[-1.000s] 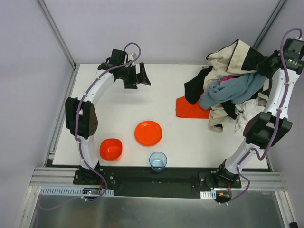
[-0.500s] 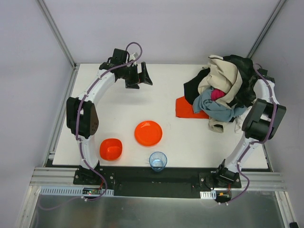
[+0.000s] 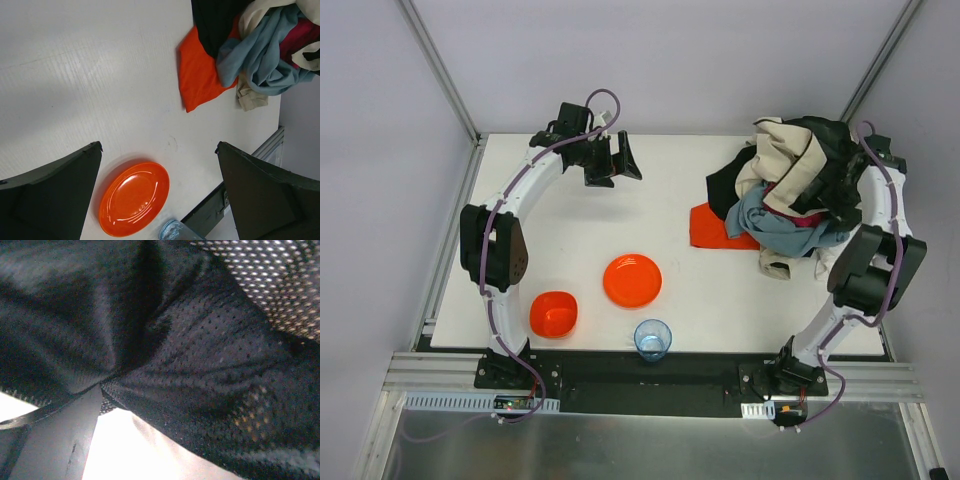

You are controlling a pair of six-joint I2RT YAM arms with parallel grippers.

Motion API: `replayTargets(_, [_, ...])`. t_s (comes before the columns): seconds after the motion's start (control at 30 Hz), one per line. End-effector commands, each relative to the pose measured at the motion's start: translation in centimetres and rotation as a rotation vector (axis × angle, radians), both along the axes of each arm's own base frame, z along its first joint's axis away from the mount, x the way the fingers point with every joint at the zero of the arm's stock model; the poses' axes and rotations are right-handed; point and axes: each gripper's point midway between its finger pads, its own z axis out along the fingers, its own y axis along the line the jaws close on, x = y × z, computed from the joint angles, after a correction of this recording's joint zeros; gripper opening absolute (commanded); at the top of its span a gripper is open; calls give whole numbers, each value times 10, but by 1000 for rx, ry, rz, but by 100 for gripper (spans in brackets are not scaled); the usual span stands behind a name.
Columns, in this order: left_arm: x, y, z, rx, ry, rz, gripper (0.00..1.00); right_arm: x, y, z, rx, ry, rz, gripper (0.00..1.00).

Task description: Pick out a specific cloth from the pile

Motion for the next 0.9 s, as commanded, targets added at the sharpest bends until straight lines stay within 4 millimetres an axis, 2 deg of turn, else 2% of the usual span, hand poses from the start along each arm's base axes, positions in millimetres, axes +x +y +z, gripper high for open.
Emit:
replayTargets(0.0, [1,-9,11,-23,-34,-33,99,-25,19,49,-46,-68,66,96])
replayTargets(0.2, [2,-12,4,-27,-19,-46,99,-57,50,63,-45,-65,120,96])
replayTargets(0.33, [1,-12,3,-27,-20,-49,99,-78,74,53,61,-44,116,96])
replayTargets(0.43, [-4,-11,3,-30,-15,-54,99,-92,89,39,146,-6,91,96])
replayTargets(0.53, [-8,-11,4,-30,-14,-61,99,-96,99,23,212,12,56,96])
replayTargets(0.63, [-11,-10,3,-31,-11,-65,99,-90,105,8,281,12,9,96])
replayTargets(0.87, [-13,-9,9,-31,-26,-64,99,-83,92,-35,353,53,-100,96])
